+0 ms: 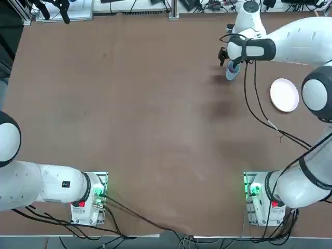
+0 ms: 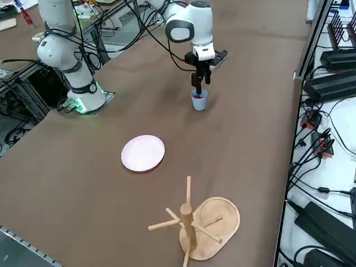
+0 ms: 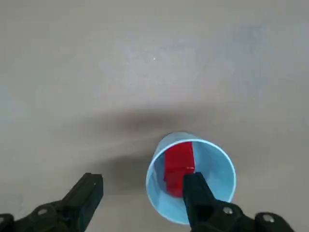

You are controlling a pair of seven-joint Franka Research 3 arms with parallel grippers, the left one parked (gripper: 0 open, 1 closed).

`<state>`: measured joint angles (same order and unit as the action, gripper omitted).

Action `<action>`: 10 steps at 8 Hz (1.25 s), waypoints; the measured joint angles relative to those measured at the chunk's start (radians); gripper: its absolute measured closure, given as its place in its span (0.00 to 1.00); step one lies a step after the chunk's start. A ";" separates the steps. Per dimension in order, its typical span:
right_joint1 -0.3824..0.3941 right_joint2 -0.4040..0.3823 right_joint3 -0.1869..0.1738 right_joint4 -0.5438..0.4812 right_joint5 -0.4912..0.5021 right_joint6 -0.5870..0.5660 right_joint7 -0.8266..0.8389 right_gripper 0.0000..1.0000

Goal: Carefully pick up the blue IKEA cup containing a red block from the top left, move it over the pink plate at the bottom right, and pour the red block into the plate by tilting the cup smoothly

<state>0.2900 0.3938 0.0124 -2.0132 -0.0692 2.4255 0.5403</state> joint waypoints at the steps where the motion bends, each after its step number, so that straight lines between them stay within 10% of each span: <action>1: 0.000 0.009 0.000 0.000 -0.001 0.006 0.000 0.00; 10: -0.008 0.013 -0.010 0.001 -0.001 0.009 0.012 0.46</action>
<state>0.2822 0.4071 0.0022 -2.0123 -0.0704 2.4349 0.5526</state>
